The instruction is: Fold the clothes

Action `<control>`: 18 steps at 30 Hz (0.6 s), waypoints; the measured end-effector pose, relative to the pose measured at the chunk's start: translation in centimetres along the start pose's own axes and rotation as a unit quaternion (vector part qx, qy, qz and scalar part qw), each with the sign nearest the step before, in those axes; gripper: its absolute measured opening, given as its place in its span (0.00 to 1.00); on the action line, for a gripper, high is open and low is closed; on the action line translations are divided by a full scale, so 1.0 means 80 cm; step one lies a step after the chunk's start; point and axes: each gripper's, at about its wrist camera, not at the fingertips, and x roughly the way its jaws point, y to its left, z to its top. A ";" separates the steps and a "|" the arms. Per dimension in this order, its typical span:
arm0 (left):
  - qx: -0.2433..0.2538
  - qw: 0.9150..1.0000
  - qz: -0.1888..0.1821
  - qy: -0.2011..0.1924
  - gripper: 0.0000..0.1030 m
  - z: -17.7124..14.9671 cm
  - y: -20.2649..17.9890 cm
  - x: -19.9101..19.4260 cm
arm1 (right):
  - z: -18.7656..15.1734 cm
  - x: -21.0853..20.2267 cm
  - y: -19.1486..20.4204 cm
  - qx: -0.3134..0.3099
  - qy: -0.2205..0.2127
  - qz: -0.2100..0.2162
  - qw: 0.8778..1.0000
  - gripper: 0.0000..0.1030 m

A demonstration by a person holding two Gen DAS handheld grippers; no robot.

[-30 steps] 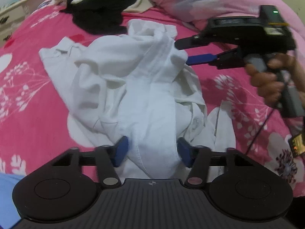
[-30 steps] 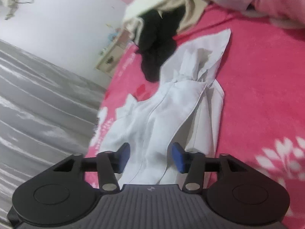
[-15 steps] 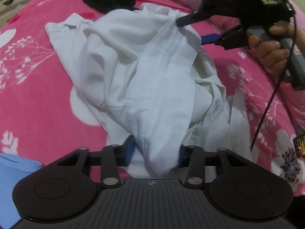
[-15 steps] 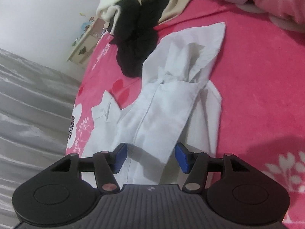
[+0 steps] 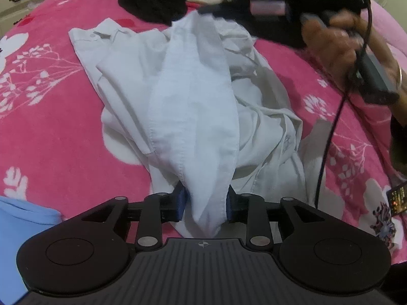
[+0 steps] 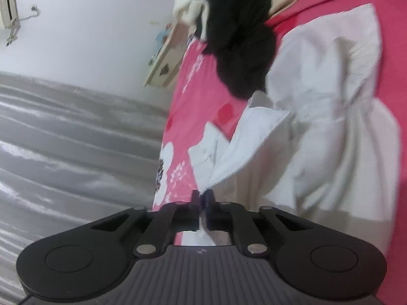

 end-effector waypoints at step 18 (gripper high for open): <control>-0.098 0.966 0.042 -0.237 0.00 0.071 0.041 -0.197 | 0.031 -0.169 0.115 -0.062 -0.195 0.124 0.971 0.02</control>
